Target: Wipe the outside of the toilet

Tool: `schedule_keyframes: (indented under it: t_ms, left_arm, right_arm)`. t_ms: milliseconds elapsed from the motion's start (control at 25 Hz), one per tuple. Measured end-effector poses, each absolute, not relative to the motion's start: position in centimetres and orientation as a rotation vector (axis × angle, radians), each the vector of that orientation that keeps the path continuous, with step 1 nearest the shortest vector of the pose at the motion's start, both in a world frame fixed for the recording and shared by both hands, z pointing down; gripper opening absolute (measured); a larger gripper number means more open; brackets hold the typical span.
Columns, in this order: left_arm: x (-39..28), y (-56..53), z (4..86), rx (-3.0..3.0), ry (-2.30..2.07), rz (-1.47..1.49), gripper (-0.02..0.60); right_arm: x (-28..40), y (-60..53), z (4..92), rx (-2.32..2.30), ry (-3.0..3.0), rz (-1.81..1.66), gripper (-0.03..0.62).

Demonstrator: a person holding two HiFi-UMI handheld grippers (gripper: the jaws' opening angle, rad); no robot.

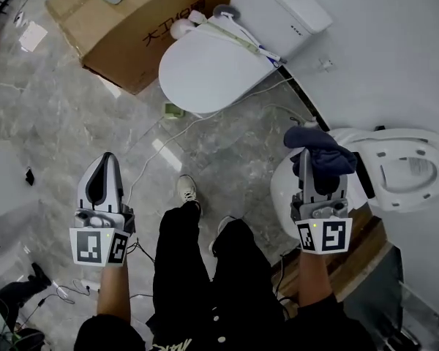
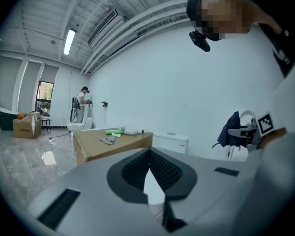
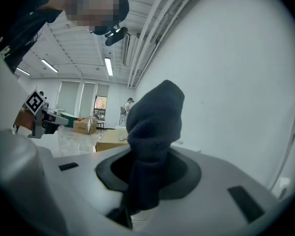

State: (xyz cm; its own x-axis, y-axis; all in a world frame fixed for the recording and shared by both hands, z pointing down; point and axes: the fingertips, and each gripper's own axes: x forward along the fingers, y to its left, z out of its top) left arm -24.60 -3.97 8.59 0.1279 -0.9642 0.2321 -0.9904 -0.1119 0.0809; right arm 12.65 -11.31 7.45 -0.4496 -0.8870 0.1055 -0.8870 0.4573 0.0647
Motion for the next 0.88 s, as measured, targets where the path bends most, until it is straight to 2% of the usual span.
schedule_keyframes:
  t_ms: [400,880]
  left_arm:
    - [-24.9,-3.2,-6.3,2.18,-1.958,0.14,0.01]
    - [-28.6,-2.9,-16.2,2.199,-2.004,0.067,0.01]
  right_arm:
    - [12.0,-11.0,-8.6,1.547,-2.6,-0.096,0.114]
    - [11.9,-10.8,-19.2,1.669,-2.565,-0.176,0.113]
